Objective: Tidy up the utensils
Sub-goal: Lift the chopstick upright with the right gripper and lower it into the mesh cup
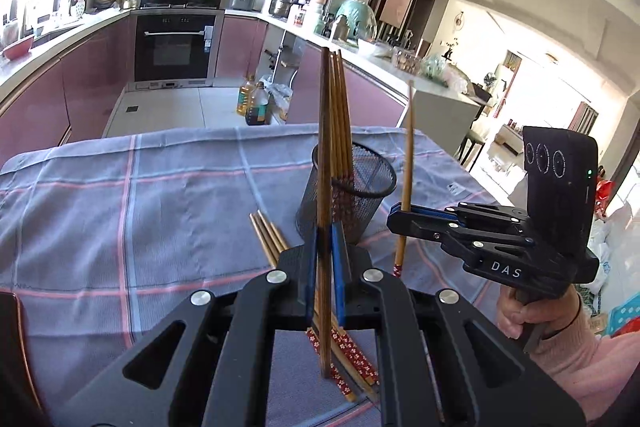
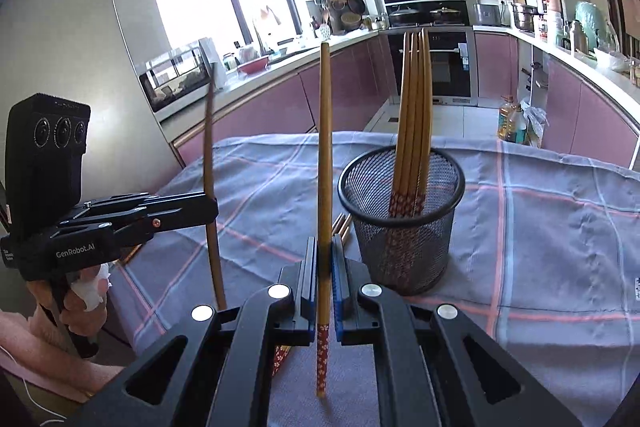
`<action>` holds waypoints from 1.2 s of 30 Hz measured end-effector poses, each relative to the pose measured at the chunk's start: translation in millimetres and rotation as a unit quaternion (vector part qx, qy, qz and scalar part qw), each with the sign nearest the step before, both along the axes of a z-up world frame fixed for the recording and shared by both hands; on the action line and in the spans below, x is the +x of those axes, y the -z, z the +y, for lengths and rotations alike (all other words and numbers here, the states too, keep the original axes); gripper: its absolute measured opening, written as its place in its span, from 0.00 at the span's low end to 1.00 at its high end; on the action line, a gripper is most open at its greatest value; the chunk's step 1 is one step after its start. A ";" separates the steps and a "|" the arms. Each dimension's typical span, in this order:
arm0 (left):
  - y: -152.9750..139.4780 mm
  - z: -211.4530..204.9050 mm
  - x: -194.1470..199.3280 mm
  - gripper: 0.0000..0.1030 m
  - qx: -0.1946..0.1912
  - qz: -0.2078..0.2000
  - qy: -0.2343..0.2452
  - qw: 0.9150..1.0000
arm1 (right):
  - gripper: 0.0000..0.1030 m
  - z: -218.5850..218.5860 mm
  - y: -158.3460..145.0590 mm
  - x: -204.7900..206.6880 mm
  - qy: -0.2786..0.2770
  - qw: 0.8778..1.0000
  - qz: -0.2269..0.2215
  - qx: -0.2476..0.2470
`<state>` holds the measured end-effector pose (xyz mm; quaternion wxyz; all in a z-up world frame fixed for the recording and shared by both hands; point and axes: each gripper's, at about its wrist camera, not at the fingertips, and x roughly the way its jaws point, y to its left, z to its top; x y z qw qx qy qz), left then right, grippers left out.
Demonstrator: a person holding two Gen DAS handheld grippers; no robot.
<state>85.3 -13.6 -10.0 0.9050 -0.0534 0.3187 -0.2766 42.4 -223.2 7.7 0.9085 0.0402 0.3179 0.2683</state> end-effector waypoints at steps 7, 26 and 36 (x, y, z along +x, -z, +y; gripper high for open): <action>-30.7 6.4 0.8 0.08 -0.028 -0.031 0.003 0.999 | 0.06 -11.0 -24.4 3.6 0.009 0.999 -0.033 0.008; -105.3 -28.0 38.9 0.08 -0.053 -0.129 -0.012 0.990 | 0.05 -34.3 -89.7 33.7 0.034 0.993 -0.111 0.016; -79.7 -59.9 66.7 0.08 -0.011 -0.105 -0.003 0.994 | 0.05 -30.4 -64.0 59.3 0.048 0.996 -0.081 -0.004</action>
